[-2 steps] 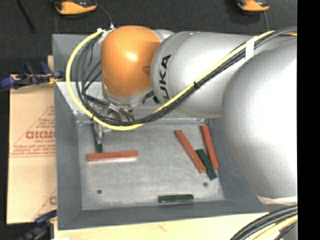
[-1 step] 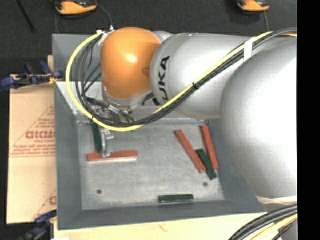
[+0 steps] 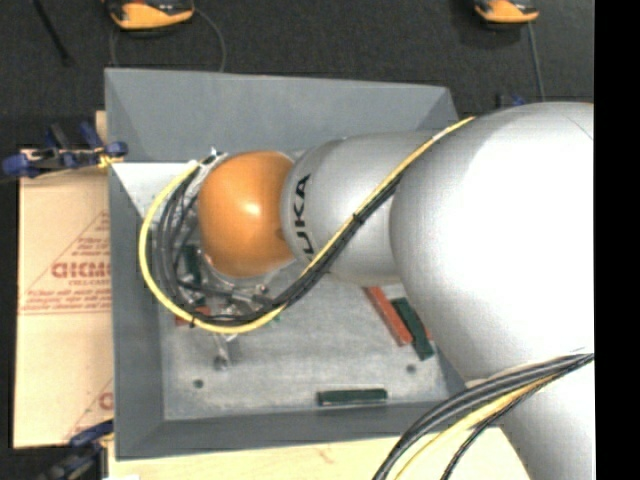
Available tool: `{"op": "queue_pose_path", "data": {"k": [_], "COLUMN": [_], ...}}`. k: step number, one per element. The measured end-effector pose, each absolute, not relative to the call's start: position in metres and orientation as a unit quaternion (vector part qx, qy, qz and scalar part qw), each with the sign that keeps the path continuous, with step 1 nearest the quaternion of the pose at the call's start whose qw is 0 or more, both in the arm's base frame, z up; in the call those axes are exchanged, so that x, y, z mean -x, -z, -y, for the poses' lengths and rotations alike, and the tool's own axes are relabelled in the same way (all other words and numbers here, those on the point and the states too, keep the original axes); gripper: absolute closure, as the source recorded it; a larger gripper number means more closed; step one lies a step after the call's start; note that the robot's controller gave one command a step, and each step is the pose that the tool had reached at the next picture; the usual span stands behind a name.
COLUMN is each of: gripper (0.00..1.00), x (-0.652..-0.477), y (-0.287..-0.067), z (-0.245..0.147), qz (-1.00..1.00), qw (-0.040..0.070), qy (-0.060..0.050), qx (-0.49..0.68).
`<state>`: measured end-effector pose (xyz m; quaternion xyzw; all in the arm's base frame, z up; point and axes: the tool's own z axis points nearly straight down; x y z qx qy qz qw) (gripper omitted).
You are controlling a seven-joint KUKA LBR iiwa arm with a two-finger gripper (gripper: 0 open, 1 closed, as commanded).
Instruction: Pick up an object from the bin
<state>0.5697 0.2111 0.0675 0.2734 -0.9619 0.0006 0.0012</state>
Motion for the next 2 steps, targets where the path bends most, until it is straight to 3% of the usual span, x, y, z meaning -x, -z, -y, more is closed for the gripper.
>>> {"op": "queue_pose_path", "data": {"k": [1, 2], "gripper": [0.00, 1.00], "x": [-0.6208, -0.6188], "y": [-0.0753, -0.0748], "z": [-0.1146, -0.1196], "qz": [0.979, 0.978], "qw": [-0.004, -0.002], "qy": [-0.001, 0.001], "qx": [-0.206, -0.207]}}
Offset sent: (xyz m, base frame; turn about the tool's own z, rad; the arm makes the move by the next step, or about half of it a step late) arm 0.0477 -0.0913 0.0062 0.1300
